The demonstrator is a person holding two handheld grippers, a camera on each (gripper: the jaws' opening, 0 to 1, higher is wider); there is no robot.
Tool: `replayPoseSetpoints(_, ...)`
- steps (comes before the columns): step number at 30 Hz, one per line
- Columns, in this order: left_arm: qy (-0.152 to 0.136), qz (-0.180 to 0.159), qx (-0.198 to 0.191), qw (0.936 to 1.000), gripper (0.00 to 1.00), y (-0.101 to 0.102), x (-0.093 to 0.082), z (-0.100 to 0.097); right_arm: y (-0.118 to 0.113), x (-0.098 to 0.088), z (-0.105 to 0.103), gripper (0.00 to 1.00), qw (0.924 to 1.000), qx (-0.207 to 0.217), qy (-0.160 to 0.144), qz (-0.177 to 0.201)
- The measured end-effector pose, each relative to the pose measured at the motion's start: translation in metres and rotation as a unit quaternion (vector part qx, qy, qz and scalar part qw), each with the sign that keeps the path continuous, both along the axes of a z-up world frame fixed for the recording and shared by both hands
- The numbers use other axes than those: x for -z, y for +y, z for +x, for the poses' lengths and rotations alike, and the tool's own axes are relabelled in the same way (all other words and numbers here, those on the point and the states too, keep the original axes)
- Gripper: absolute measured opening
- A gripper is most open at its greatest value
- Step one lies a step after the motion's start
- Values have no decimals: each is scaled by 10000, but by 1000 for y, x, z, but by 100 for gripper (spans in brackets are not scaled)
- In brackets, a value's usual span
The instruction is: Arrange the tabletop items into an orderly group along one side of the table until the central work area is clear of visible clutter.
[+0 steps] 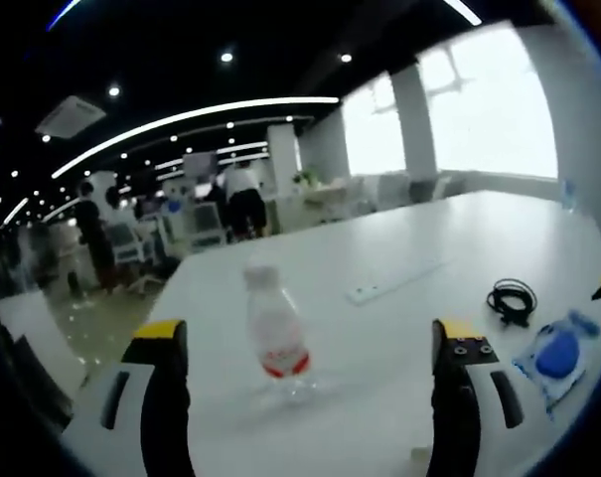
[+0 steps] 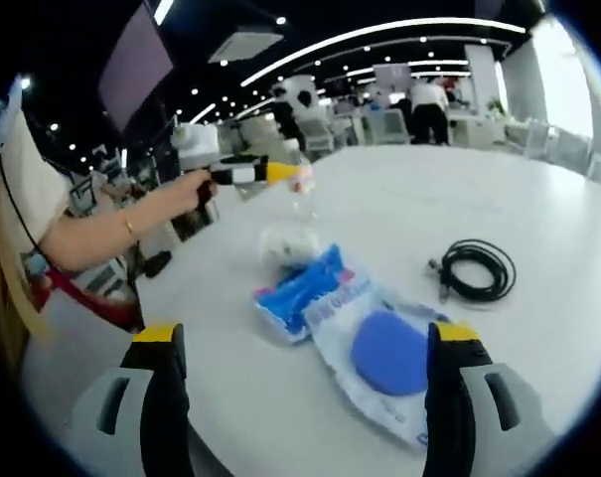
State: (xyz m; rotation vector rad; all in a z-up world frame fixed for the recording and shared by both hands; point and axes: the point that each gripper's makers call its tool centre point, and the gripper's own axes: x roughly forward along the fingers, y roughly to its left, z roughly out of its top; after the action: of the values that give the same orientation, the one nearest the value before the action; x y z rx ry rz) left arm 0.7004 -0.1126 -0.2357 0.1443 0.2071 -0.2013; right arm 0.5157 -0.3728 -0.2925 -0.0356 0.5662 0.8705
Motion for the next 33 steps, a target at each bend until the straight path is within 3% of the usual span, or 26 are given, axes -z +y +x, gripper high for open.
replayPoseSetpoints(4,-13,109,244,9996,99,-7,-10,-15,3,-4,1,100,9997,-153,-141,-120)
replayPoseSetpoints(9,24,-46,491,9988,100,-16,-22,-37,8,-10,4,100,9991,-304,-247,-153)
replayPoseSetpoints(15,144,-228,888,9957,100,-30,-32,-70,19,-23,16,99,9976,-559,-403,-55)
replayPoseSetpoints(18,132,-122,1003,9948,100,-35,-36,-86,24,-27,20,99,9968,-686,-408,17)
replayPoseSetpoints(22,198,-51,1079,9940,100,-37,-34,-102,33,-34,27,99,9951,-869,-459,126)
replayPoseSetpoints(27,290,-174,1201,9922,100,-43,-33,-122,45,-44,35,99,9903,-1164,-758,78)
replayPoseSetpoints(30,363,-85,1239,9916,100,-45,-31,-132,56,-52,42,99,9890,-1208,-774,347)
replayPoseSetpoints(33,435,61,1325,9902,100,-49,-30,-143,66,-54,47,99,9849,-1390,-998,280)
